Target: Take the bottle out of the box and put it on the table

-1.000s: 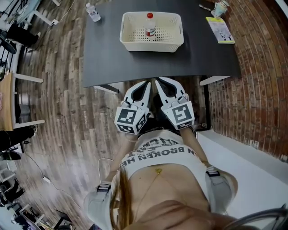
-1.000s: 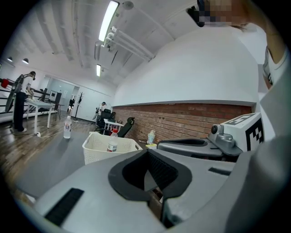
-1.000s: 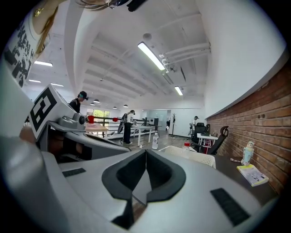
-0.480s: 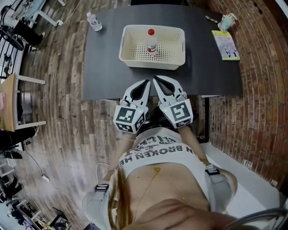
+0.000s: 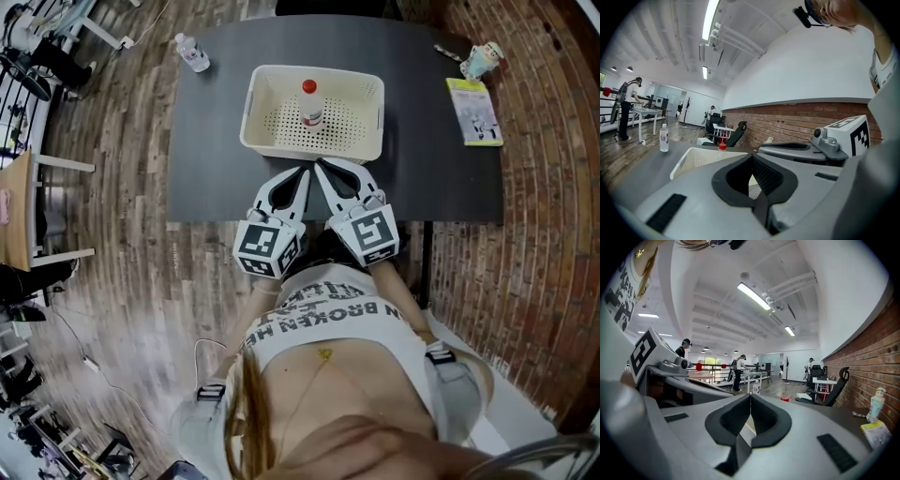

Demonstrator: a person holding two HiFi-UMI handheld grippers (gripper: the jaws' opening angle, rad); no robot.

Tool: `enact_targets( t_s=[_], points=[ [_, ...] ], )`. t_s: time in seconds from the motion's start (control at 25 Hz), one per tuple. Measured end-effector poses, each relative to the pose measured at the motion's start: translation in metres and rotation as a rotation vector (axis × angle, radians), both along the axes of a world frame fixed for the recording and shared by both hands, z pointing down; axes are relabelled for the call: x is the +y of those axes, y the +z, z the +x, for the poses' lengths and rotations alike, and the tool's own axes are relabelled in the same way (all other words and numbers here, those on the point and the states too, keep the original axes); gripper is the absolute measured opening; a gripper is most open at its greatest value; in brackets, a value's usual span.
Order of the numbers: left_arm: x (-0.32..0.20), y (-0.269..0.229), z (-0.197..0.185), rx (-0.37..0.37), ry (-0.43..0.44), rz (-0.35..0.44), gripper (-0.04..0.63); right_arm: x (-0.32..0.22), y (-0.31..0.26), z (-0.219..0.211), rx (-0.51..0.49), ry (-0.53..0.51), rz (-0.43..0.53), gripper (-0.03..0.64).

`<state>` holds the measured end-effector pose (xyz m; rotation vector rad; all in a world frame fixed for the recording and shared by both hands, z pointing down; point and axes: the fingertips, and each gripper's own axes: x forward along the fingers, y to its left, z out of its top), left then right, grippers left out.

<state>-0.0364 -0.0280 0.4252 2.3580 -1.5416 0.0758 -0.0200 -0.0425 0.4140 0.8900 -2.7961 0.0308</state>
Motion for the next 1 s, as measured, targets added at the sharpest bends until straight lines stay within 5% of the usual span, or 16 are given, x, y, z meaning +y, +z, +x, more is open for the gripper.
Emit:
enact_targets(
  t_s=[0.56,1.0],
  points=[
    [-0.049,0.008,-0.004,-0.003,-0.047,-0.014,0.005,-0.056,0.008,0.003,0.002,-0.020,-0.009,0.009],
    [-0.081,0.004,-0.049,-0.009,0.115,-0.017,0.005,-0.084,0.005,-0.044,0.014,0.121,-0.019,0.009]
  ],
)
